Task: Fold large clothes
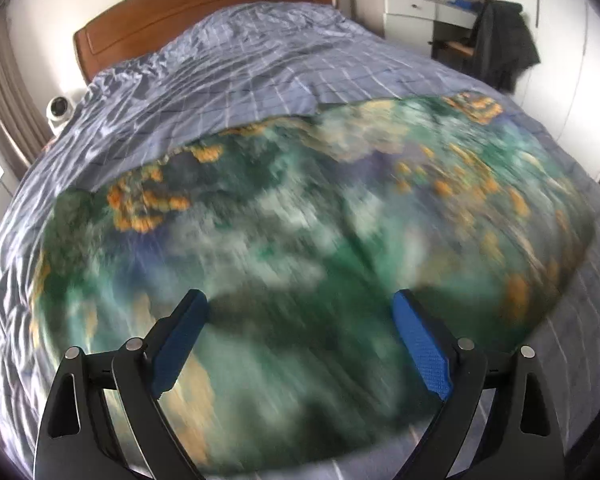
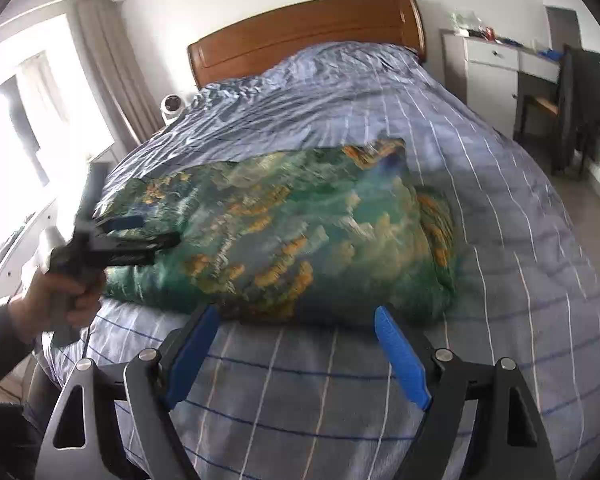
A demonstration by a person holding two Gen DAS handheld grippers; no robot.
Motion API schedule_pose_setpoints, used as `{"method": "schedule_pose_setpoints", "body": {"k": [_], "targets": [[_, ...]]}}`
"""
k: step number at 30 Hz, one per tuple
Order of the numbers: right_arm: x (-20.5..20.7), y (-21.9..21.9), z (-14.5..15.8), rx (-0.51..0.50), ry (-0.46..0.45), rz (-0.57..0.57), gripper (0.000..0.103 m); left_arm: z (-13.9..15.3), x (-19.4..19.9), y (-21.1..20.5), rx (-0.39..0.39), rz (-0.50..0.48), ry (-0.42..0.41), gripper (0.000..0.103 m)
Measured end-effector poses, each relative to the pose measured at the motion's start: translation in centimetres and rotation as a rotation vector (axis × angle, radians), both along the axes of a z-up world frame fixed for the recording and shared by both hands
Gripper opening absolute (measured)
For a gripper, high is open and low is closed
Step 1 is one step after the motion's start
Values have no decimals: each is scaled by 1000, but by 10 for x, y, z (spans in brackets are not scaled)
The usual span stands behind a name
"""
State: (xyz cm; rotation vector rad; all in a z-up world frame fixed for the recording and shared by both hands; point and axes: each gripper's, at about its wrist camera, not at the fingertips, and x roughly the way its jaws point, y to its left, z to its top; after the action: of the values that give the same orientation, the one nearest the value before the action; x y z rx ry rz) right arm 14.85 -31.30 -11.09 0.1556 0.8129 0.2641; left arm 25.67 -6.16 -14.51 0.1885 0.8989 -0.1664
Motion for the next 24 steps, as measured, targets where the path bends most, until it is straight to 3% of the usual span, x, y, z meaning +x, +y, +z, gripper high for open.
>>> {"method": "schedule_pose_setpoints", "body": {"k": [7, 14, 18, 21, 23, 24], "targets": [[-4, -38, -30, 61, 91, -172, 83, 0, -59, -14, -47, -132, 59, 95], [31, -92, -66, 340, 191, -318, 86, 18, -58, 8, -151, -52, 72, 95], [60, -97, -93, 461, 247, -364, 86, 27, -59, 9, -141, -42, 51, 95], [68, -103, -107, 578, 239, -439, 86, 35, -55, 5, -120, -66, 39, 95], [72, -103, -109, 621, 228, -454, 81, 42, -52, -1, -107, -93, 30, 95], [73, -102, -109, 612, 227, -456, 65, 44, -50, -3, -103, -101, 27, 95]]}}
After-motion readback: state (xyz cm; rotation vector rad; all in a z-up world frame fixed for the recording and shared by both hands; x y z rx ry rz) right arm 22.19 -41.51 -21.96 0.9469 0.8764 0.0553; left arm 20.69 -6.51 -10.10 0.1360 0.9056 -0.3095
